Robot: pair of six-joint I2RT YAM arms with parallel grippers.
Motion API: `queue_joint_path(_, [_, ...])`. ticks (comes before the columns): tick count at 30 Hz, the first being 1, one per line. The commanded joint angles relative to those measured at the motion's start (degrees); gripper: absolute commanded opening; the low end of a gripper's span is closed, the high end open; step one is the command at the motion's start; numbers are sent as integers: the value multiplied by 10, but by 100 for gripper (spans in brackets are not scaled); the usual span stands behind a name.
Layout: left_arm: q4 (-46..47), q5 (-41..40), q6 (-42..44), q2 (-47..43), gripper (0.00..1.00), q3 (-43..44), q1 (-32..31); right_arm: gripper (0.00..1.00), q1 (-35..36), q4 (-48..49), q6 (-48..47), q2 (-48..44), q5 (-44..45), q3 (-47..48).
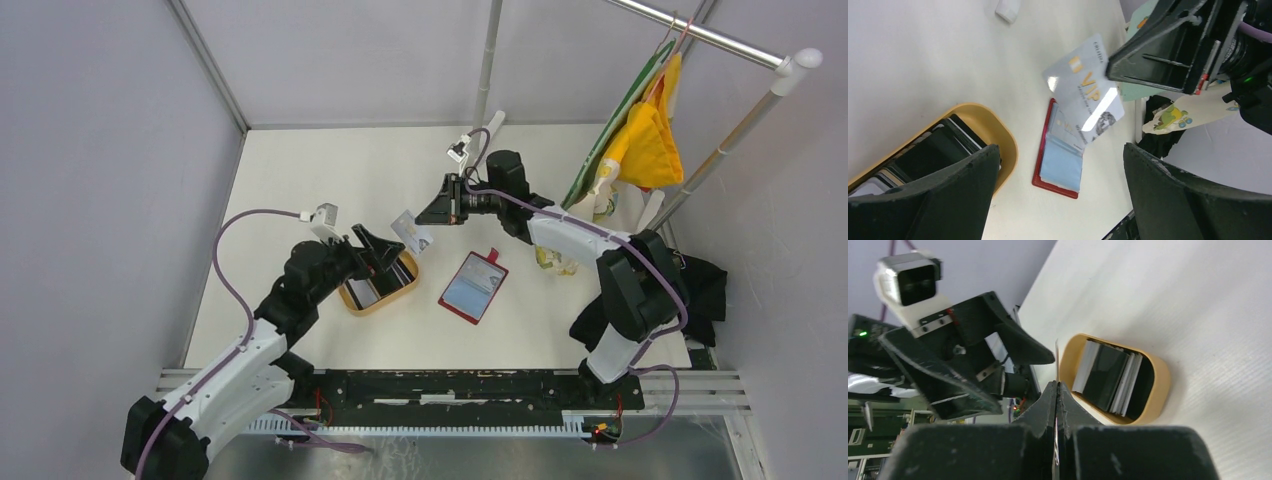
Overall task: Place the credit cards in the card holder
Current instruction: Pick up the credit card from the storage box, then insert the credit card into the card holder.
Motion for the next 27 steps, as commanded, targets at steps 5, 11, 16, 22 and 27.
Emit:
queue_joint_path(5, [151,118,-44,28,96,-2,39,0,-4,149,123,-66,-67,-29])
queue_joint_path(11, [258,166,-68,50,80,3,41,0,-4,185,155,-74,-81,-38])
queue_joint_path(16, [273,176,-72,65,51,14,40,0,-2,209,174,-81,-87,-45])
queue_joint_path(22, [292,189,-74,80,24,18,41,0,7,217,178,-83,-91,-47])
queue_joint_path(27, [293,205,-31,61,2,18,40,4,9,256,158,-82,-109,-48])
